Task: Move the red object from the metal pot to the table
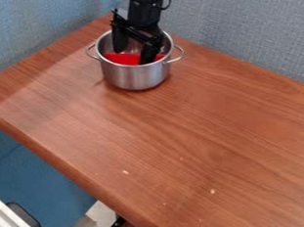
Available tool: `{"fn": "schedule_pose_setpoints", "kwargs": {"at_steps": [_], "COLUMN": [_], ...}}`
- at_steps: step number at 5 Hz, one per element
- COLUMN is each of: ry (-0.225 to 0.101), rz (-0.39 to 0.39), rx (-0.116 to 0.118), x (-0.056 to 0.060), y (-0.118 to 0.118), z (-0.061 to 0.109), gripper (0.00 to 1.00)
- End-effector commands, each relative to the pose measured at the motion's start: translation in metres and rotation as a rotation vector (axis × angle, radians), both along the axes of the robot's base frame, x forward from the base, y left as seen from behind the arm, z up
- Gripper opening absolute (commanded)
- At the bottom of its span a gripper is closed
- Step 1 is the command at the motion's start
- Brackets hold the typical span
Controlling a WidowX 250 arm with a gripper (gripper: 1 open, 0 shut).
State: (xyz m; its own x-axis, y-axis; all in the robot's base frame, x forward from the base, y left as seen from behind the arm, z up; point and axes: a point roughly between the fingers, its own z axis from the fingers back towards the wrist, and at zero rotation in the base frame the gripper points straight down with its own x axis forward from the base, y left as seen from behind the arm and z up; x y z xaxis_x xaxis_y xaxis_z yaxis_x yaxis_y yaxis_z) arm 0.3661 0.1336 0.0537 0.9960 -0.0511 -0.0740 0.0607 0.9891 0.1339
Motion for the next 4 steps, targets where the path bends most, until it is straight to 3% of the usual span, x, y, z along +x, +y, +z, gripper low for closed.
{"fn": "schedule_pose_setpoints", "kwargs": {"at_steps": [1, 4], "ry": [-0.036, -0.026], "rz": [-0.007, -0.012], "rx": [0.006, -0.012], "x": [0.0075, 0.0099], "y": [0.0013, 0.0004], "z": [0.0092, 0.0019], "gripper": [1.00, 1.00]}}
